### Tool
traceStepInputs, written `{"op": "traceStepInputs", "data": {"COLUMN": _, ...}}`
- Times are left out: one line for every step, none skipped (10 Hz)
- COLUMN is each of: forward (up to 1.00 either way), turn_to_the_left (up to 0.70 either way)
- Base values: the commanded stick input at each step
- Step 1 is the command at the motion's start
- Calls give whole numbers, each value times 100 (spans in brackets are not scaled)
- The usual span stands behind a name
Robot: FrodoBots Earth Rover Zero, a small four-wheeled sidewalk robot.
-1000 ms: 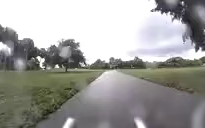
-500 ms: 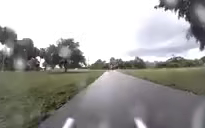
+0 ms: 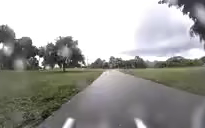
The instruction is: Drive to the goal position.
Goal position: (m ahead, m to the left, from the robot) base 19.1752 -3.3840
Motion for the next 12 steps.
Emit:
{"op": "traceStepInputs", "data": {"forward": 100, "turn_to_the_left": 0}}
{"op": "traceStepInputs", "data": {"forward": 100, "turn_to_the_left": 0}}
{"op": "traceStepInputs", "data": {"forward": 100, "turn_to_the_left": 0}}
{"op": "traceStepInputs", "data": {"forward": 100, "turn_to_the_left": 0}}
{"op": "traceStepInputs", "data": {"forward": 100, "turn_to_the_left": 0}}
{"op": "traceStepInputs", "data": {"forward": 100, "turn_to_the_left": 0}}
{"op": "traceStepInputs", "data": {"forward": 100, "turn_to_the_left": 0}}
{"op": "traceStepInputs", "data": {"forward": 100, "turn_to_the_left": 0}}
{"op": "traceStepInputs", "data": {"forward": 100, "turn_to_the_left": 0}}
{"op": "traceStepInputs", "data": {"forward": 100, "turn_to_the_left": 0}}
{"op": "traceStepInputs", "data": {"forward": 100, "turn_to_the_left": -8}}
{"op": "traceStepInputs", "data": {"forward": 100, "turn_to_the_left": -40}}
